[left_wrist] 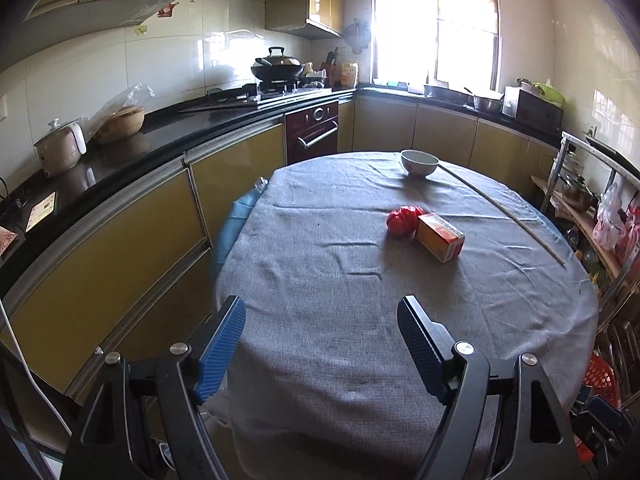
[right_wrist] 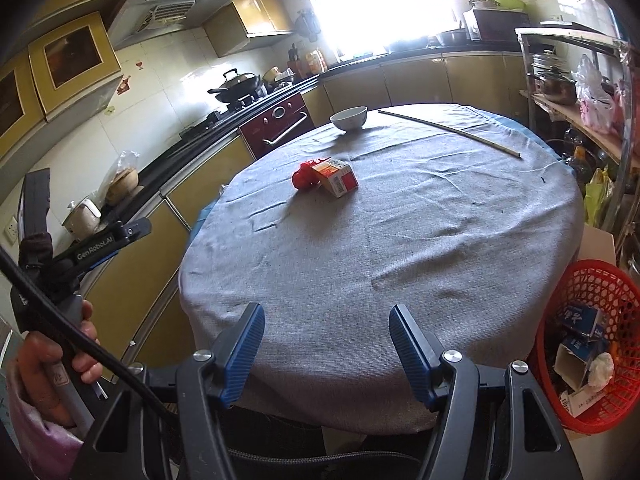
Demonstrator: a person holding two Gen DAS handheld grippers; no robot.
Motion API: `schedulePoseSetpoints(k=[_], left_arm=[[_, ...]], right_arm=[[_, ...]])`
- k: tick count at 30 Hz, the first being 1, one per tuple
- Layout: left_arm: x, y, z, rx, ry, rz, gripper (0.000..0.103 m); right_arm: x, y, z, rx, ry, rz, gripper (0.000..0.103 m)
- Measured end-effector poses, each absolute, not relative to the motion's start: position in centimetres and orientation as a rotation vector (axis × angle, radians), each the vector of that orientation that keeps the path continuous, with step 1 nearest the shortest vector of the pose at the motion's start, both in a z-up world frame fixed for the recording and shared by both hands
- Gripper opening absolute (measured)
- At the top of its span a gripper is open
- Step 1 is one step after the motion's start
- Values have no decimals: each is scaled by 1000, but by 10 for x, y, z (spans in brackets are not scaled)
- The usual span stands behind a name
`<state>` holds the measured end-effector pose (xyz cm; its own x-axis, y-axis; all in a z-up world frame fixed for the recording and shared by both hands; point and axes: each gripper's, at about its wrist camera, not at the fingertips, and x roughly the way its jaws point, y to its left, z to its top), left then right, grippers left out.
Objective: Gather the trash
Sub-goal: 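Reach both open tools toward the red bag and orange medicine box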
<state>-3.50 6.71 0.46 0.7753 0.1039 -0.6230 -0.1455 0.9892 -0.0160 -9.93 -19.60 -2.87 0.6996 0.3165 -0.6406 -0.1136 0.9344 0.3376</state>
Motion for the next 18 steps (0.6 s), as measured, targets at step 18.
schedulePoseSetpoints(k=[18], left_arm=[[-29, 72, -13, -52, 722, 151, 79]], right_arm=[[-97, -198, -35, 295, 780, 244, 69]])
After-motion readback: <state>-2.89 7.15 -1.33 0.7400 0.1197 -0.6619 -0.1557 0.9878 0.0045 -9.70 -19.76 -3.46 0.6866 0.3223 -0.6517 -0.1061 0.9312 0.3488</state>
